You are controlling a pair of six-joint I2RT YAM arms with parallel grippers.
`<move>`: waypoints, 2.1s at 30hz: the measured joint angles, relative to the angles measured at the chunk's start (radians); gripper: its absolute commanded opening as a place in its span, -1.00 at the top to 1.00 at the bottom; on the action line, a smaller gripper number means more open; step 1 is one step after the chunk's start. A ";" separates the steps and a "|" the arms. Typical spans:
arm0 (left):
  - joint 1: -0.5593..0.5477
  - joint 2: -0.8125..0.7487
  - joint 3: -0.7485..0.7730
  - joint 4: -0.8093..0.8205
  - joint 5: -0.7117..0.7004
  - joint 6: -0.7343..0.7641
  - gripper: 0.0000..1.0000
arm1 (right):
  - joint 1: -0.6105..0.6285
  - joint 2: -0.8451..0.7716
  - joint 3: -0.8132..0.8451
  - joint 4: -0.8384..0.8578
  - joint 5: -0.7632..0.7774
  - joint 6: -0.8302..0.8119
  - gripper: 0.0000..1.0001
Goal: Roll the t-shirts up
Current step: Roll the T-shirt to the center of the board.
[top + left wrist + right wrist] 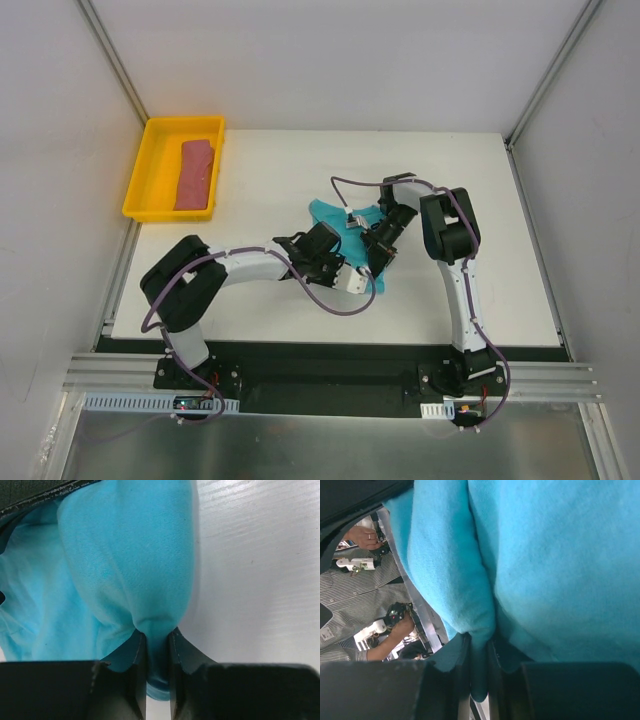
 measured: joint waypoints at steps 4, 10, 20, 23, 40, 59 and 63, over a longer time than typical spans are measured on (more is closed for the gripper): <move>-0.002 0.000 0.007 -0.008 -0.008 0.008 1.00 | -0.011 -0.001 -0.002 0.002 -0.012 -0.002 0.05; 0.026 0.081 0.187 -0.214 0.095 -0.042 1.00 | -0.137 -0.153 -0.015 0.054 -0.068 -0.019 -0.84; 0.114 0.262 0.477 -0.596 0.375 -0.145 1.00 | -0.290 -1.310 -0.895 0.962 0.190 0.232 -0.93; 0.149 0.323 0.547 -0.693 0.470 -0.174 1.00 | -0.224 -1.480 -1.008 1.010 0.174 0.222 -0.93; 0.258 0.535 0.743 -0.980 0.758 -0.225 1.00 | 0.168 -1.258 -1.138 1.182 0.245 -0.054 -0.93; 0.315 0.549 0.753 -1.025 0.857 -0.233 1.00 | 0.266 -0.929 -0.919 1.122 0.330 -0.192 0.61; 0.328 0.549 0.706 -1.027 0.903 -0.254 1.00 | 0.264 -0.884 -0.798 0.935 0.309 -0.213 0.74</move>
